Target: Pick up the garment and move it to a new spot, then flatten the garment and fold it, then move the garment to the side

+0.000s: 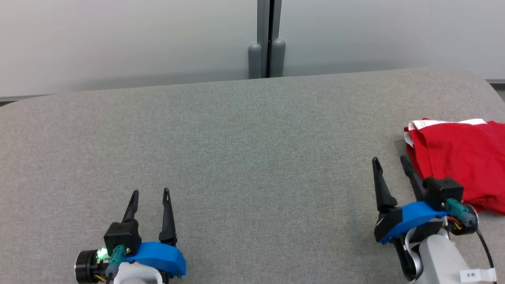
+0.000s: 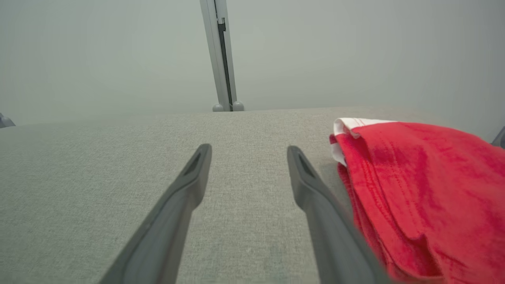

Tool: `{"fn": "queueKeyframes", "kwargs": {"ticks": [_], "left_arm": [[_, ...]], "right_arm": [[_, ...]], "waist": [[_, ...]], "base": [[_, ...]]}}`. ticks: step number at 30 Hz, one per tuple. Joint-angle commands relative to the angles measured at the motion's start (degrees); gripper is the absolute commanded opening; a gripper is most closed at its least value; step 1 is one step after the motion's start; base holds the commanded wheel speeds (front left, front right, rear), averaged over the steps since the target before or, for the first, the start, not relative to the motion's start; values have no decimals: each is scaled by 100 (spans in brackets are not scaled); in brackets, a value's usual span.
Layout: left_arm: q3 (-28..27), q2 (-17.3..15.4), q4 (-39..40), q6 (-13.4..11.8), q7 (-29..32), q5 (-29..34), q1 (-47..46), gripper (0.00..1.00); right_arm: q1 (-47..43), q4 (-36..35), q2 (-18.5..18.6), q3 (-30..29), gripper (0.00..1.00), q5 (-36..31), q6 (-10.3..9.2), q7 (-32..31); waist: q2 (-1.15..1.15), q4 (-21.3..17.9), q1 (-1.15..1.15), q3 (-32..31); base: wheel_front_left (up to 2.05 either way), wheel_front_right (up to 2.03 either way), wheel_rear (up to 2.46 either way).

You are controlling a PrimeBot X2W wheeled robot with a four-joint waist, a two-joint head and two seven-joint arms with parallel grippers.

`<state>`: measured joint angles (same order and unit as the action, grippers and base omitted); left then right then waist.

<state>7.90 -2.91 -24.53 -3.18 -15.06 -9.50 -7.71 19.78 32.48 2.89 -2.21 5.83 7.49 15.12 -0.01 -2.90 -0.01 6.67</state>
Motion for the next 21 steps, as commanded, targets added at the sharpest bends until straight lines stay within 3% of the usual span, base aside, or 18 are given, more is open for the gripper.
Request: {"fn": "queueKeyframes", "kwargs": {"ticks": [1, 9, 18, 19, 21], "left_arm": [[-57, 0, 4, -41, -13, 4, 60, 100], [-190, 0, 78, -24, -13, -38, 281, 100], [-395, 3, 289, 178, -13, -228, 464, 100], [-371, -1, 262, 179, 1, -221, 427, 0], [-358, 5, 175, 178, 16, -221, 472, 0]], "right_arm": [[-135, -45, 11, 58, 100, 8, 0, 3], [-344, -176, 11, 224, 100, 279, 0, 3], [-433, -249, 10, 340, 100, 422, 0, 3], [-356, -214, -3, 346, 0, 394, 0, 0], [-405, -125, -12, 347, 0, 392, 0, -11]], "waist": [[1, 0, 1, -45], [1, 124, 1, -370], [1, 154, 1, -537], [0, 157, 1, -540], [0, 159, 1, -544]], "base": [[0, 0, 0], [0, 0, 0], [0, 0, 0], [0, 0, 0], [0, 0, 0]]}}
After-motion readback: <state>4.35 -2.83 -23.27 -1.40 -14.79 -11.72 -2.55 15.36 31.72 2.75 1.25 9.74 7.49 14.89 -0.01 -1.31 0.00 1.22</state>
